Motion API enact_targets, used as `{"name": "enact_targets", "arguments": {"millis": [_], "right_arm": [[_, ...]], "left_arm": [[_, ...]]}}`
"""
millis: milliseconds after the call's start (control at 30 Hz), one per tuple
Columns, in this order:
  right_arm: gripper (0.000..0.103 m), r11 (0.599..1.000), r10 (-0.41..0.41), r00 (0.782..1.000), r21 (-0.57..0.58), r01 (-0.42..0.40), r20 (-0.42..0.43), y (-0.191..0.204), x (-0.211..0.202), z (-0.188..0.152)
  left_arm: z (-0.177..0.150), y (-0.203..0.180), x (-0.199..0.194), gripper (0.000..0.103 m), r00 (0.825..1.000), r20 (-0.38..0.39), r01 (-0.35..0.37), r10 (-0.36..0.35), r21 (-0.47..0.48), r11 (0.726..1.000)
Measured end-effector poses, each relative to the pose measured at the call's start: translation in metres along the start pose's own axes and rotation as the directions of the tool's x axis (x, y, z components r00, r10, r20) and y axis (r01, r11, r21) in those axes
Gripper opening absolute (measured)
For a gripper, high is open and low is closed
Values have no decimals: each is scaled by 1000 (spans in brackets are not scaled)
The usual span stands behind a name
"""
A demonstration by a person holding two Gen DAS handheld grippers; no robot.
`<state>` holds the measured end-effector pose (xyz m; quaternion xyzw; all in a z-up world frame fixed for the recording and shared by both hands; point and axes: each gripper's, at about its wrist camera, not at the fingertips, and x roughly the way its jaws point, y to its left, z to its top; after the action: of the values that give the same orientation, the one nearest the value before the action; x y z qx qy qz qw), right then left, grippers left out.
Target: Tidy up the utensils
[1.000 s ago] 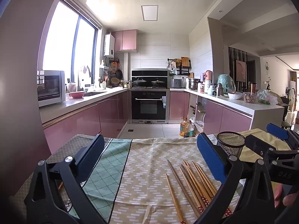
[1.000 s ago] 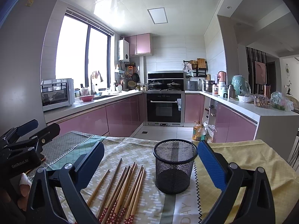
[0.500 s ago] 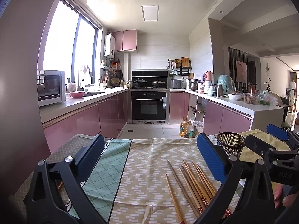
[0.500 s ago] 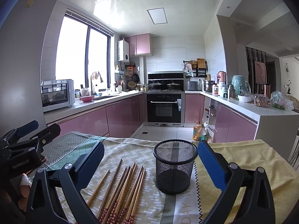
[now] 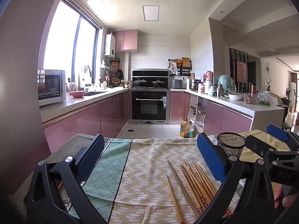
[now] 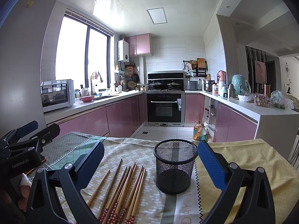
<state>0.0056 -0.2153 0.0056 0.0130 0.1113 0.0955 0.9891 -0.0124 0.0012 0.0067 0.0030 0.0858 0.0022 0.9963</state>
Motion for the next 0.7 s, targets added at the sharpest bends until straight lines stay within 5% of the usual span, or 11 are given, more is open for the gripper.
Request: {"name": "enact_targets", "arguments": {"millis": [700], "right_arm": [[97, 1000, 3, 1000, 4, -3, -3, -1, 2, -1]], "left_arm": [[-1, -1, 1, 98, 1000, -13, -3, 3, -1, 1000]]}}
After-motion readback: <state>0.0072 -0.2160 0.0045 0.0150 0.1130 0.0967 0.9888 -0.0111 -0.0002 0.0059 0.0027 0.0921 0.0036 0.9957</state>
